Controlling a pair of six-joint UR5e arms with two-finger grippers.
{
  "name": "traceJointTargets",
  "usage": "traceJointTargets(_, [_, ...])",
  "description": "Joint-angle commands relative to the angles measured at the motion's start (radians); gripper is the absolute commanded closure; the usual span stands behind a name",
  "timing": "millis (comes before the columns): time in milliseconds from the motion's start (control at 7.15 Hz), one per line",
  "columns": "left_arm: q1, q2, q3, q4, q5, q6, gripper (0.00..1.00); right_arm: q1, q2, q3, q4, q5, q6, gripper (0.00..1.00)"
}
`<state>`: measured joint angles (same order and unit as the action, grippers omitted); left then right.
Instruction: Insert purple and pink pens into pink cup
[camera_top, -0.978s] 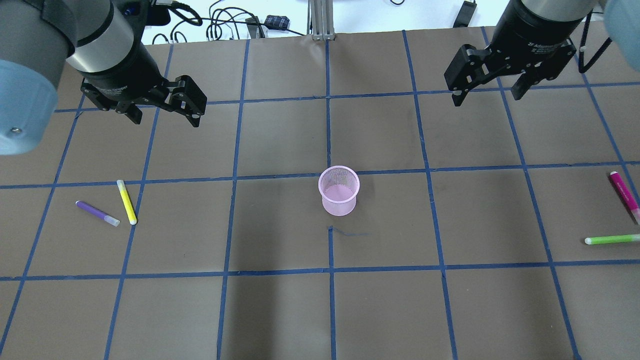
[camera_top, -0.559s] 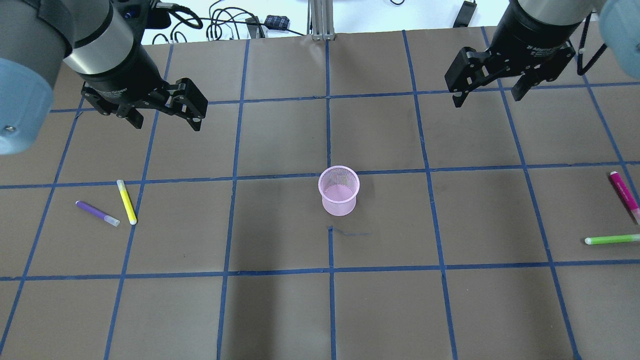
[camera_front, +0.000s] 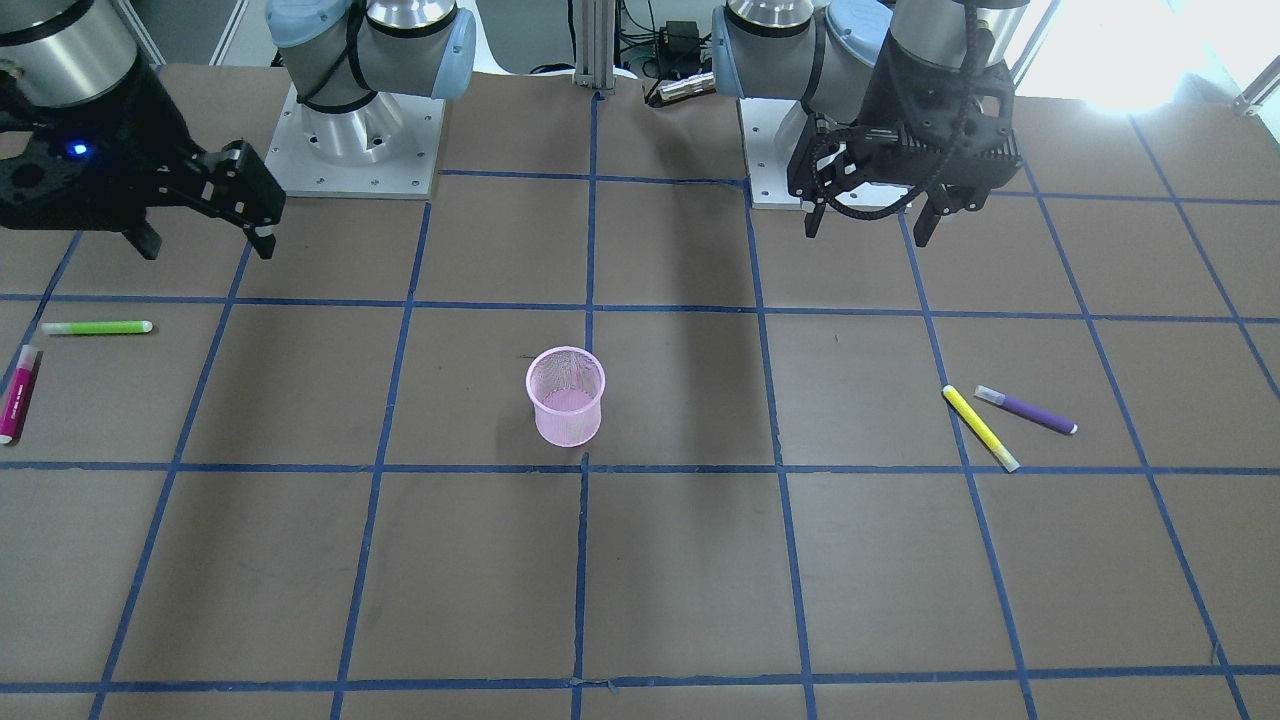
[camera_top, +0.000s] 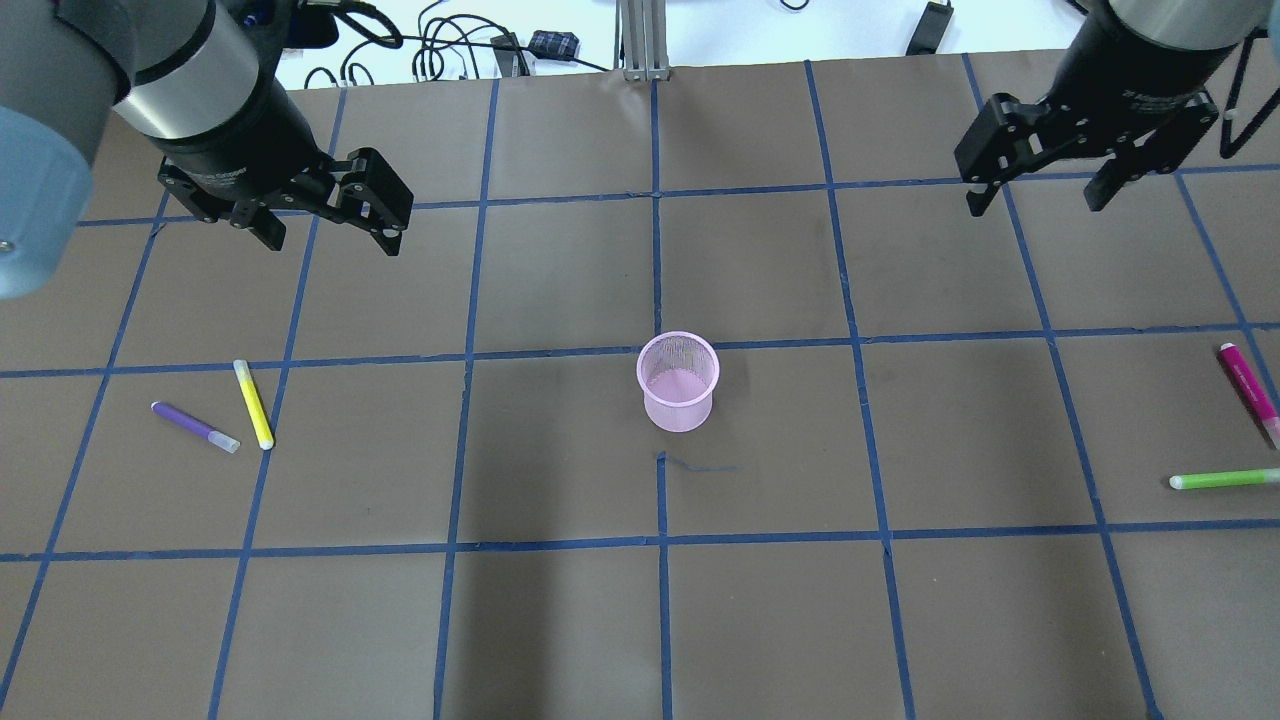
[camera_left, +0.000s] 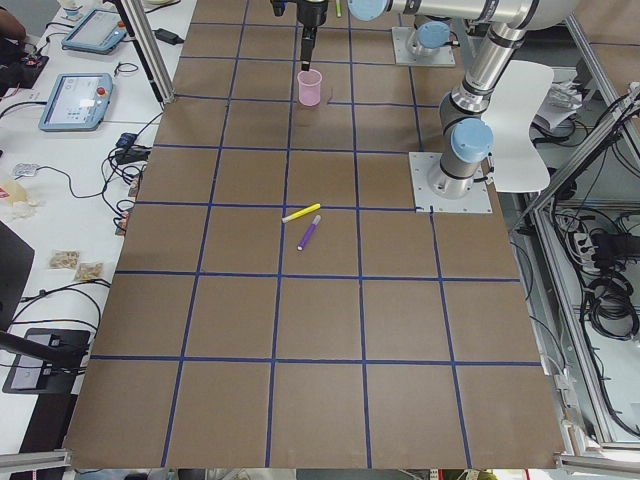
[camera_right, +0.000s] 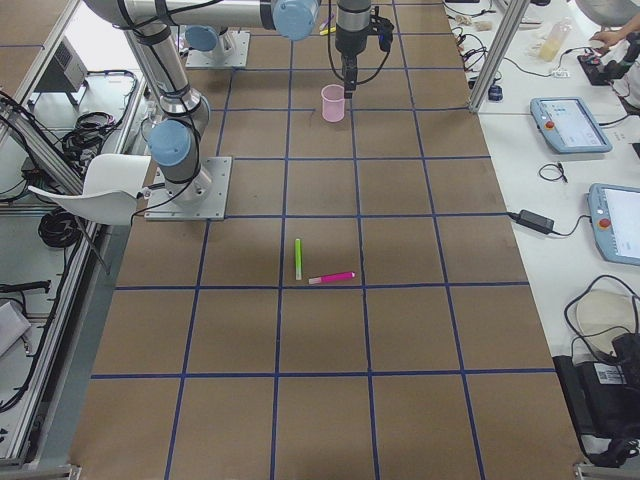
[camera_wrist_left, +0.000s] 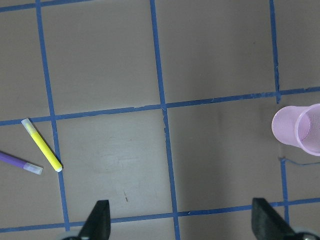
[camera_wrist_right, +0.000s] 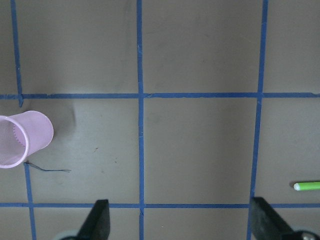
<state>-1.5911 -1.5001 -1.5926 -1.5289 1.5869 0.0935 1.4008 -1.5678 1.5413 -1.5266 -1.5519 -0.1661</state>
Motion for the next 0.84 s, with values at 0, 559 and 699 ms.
traceJointTargets(0, [0.046,0.001,0.002,0.004,0.004,0.237,0.0,-0.135,0.082,0.0,-0.007,0.0,-0.109,0.0])
traceJointTargets(559, [0.401,-0.008,-0.02,-0.005,-0.06,0.989,0.0,-0.4,0.254,0.045,-0.194,-0.017,-0.48,0.0])
traceJointTargets(699, [0.515,-0.021,-0.042,-0.016,-0.102,1.272,0.0,-0.443,0.287,0.09,-0.267,-0.016,-0.55,0.0])
